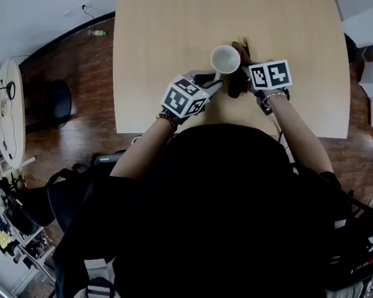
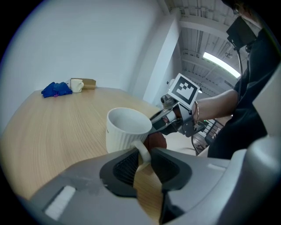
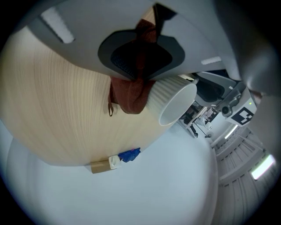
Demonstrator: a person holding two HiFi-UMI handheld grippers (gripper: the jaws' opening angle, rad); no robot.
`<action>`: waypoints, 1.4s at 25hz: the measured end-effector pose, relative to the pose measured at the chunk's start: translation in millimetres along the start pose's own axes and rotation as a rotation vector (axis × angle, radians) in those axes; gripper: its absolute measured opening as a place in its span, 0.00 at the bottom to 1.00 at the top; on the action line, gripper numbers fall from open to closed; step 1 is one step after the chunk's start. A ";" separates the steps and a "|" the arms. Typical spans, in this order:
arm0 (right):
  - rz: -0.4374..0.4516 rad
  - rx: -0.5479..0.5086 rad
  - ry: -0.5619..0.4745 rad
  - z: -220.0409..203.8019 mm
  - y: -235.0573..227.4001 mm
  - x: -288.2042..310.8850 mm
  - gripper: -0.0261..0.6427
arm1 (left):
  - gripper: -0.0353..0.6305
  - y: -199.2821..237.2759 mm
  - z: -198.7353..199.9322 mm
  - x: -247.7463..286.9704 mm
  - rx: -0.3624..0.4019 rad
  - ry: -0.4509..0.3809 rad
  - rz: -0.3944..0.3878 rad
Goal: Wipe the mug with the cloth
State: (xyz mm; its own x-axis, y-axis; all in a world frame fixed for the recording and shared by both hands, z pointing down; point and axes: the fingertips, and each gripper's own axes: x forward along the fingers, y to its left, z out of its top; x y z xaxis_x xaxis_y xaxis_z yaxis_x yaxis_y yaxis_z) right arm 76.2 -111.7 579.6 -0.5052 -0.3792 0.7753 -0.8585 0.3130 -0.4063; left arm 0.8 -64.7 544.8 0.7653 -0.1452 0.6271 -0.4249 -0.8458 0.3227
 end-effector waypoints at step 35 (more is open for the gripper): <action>0.024 0.114 -0.113 -5.4 7.9 -8.0 0.11 | 0.21 -13.0 17.5 23.5 -0.055 0.015 -0.064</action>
State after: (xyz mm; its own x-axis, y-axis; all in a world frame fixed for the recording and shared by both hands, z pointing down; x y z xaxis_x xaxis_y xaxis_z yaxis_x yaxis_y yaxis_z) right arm 73.9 -101.5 572.9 -0.5267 -0.4706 0.7079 -0.8474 0.2247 -0.4811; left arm 32.7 -66.1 542.9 0.7845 -0.0835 0.6144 -0.4015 -0.8236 0.4007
